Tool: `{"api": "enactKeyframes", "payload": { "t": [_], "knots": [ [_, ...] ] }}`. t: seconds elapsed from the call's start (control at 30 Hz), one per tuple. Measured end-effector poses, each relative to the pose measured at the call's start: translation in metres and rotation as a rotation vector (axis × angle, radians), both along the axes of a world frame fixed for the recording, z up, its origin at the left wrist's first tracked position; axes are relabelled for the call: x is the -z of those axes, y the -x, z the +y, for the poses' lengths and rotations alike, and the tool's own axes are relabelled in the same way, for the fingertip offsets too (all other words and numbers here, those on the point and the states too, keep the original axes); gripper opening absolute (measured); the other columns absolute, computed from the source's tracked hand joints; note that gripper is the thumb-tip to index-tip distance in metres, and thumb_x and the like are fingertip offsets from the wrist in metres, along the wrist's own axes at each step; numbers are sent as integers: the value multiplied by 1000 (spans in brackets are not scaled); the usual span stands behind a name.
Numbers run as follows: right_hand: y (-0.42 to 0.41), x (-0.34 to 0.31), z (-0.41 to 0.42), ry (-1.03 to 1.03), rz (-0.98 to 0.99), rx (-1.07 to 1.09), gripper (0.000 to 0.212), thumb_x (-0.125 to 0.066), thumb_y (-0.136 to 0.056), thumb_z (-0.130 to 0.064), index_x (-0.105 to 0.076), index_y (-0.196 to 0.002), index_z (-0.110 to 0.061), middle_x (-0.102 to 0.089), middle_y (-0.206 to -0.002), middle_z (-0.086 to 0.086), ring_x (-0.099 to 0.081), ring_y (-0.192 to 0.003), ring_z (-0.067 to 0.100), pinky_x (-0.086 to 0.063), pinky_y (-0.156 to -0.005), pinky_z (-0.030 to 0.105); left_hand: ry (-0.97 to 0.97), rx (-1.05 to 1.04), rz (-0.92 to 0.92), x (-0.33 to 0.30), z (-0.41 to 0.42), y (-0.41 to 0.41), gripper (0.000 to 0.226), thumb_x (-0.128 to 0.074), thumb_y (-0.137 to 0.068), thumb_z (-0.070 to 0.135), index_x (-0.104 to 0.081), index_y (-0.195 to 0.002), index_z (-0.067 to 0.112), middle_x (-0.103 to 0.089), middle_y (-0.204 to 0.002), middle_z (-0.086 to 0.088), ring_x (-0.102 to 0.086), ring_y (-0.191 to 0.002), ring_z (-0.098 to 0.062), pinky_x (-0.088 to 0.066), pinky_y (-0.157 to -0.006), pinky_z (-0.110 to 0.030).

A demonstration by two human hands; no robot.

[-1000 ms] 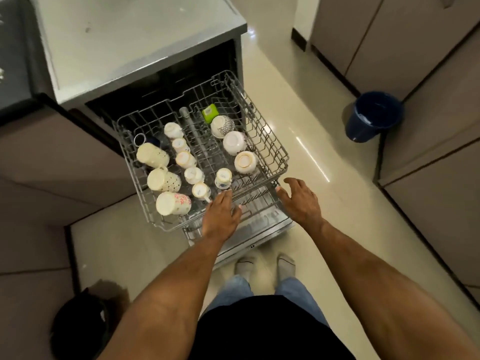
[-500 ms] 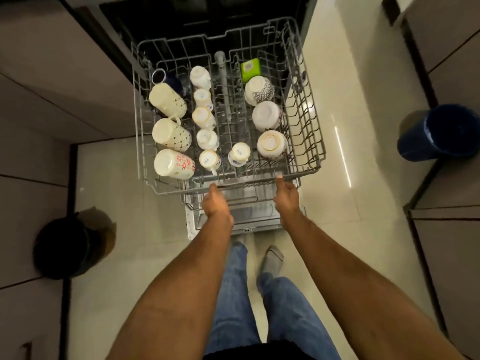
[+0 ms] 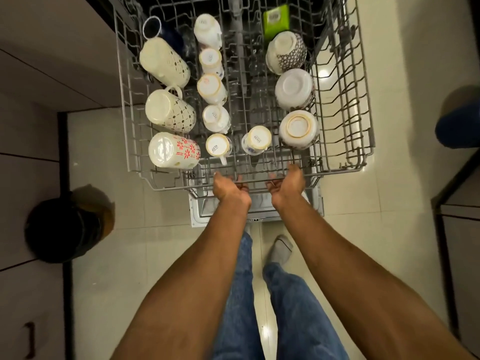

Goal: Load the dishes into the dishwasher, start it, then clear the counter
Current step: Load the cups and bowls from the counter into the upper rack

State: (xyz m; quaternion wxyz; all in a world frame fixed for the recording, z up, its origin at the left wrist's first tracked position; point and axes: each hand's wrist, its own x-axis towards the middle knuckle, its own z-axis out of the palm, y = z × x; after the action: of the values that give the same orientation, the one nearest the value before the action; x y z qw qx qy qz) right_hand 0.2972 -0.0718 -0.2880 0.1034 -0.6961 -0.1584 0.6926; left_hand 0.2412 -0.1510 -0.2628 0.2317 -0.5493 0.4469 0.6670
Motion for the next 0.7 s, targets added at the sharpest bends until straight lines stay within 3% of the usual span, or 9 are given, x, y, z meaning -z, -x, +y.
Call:
{"api": "enactKeyframes", "payload": {
  "t": [0.07, 0.17, 0.3, 0.4, 0.53, 0.6, 0.63, 0.7],
  "knots": [
    [6, -1, 0, 3, -3, 40, 30, -39, -99, -21, -54, -123, -10, -61, -105, 10, -60, -80, 21, -38, -47, 25, -17, -19, -6, -1, 4, 3, 37, -39, -103, 34, -51, -127, 9, -54, -120, -8, -55, -99, -23, -45, -78, -31],
    [10, -1, -1, 6, -42, 94, 35, -33, -98, -19, -53, -125, -10, -62, -118, 12, -67, -90, 21, -36, -43, 23, -20, -74, -13, -6, 8, 4, 29, -31, -105, 26, -46, -125, 12, -51, -119, -10, -49, -103, -25, -38, -87, -34],
    [16, -7, 0, 11, -65, 197, 34, -35, -99, -17, -49, -128, -6, -59, -119, 16, -69, -93, 26, -55, -69, 33, -21, -99, -43, -13, 12, 6, 40, -28, -106, 21, -38, -142, 8, -52, -134, -13, -53, -113, -28, -39, -88, -36],
    [18, -11, -1, 6, -59, 219, 30, -36, -100, -13, -48, -126, -3, -57, -123, 17, -69, -94, 30, -59, -78, 39, -23, -107, -53, -20, 14, 7, 42, -26, -106, 21, -36, -146, 10, -50, -139, -13, -50, -126, -30, -39, -90, -36],
    [26, -13, 9, 18, 11, 229, 28, -29, -99, -7, -50, -116, -2, -60, -117, 16, -69, -91, 28, -56, -90, 38, -15, -108, -50, -28, 20, 15, 39, -28, -106, 19, -40, -141, 6, -52, -136, -14, -52, -122, -29, -41, -98, -36],
    [33, -21, 13, 44, 40, 169, 28, -26, -100, -6, -53, -107, -3, -62, -106, 15, -70, -87, 26, -54, -81, 28, -11, -103, -36, -22, 21, 26, 32, -31, -105, 17, -46, -131, 7, -54, -133, -14, -56, -107, -26, -45, -88, -34],
    [39, -25, 14, 46, 29, 158, 29, -24, -100, -6, -53, -98, -4, -62, -105, 16, -70, -93, 27, -53, -76, 27, -15, -94, -27, -20, 21, 32, 29, -31, -105, 17, -47, -127, 7, -55, -131, -14, -56, -101, -25, -45, -83, -33],
    [49, -29, 16, 44, 46, 164, 31, -19, -101, -6, -47, -87, -8, -59, -120, 18, -63, -113, 29, -54, -91, 33, -8, -81, -24, -17, 22, 41, 33, -31, -105, 17, -47, -131, 5, -56, -129, -12, -55, -104, -25, -44, -86, -32]
  ]
}}
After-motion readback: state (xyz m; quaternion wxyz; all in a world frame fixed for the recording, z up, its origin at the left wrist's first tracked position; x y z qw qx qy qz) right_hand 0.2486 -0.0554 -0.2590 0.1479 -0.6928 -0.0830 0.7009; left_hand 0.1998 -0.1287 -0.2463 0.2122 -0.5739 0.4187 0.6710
